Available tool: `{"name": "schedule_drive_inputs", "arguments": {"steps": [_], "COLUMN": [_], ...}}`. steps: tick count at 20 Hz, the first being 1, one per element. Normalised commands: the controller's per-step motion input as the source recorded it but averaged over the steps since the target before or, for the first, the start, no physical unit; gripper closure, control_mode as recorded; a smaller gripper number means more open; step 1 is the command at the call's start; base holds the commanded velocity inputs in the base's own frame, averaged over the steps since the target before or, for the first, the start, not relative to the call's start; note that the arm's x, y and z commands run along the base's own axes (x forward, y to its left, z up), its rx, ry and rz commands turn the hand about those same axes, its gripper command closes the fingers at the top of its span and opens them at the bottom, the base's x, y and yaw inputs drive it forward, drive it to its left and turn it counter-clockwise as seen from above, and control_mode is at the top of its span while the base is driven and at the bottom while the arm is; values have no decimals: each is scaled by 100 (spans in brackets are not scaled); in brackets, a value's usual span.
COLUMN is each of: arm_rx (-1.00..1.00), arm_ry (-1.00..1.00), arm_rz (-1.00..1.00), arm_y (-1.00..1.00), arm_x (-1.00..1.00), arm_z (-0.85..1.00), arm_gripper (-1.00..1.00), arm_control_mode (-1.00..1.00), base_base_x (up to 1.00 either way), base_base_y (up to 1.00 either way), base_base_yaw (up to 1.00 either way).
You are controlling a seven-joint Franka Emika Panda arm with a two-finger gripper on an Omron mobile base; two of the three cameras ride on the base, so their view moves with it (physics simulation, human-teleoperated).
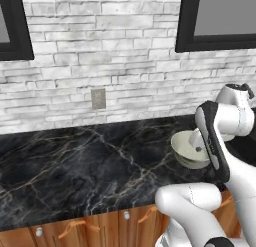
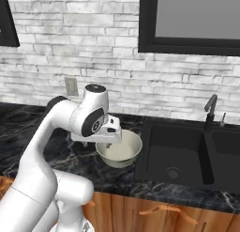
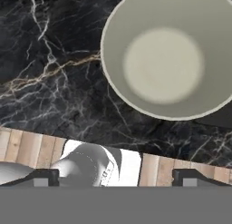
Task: Pick the cup and bowl from the counter and place them on the counter next to the sink.
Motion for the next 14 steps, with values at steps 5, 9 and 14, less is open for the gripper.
{"name": "schedule_drive_inputs", "arguments": {"steps": [5, 9, 14], "arm_rx": [7, 2, 0], "arm_ry": [-2, -11, -21], "arm_rz": [0, 0, 0], "arm_y": [0, 0, 0], "arm_x": [-49, -61, -53], "arm_z": [0, 0, 0], "arm_gripper": [-100, -100, -100], "arm_control_mode": [-100, -100, -100], "base_base_x": [0, 0, 0], "base_base_y": [0, 0, 0], "base_base_yaw": [0, 0, 0]}}
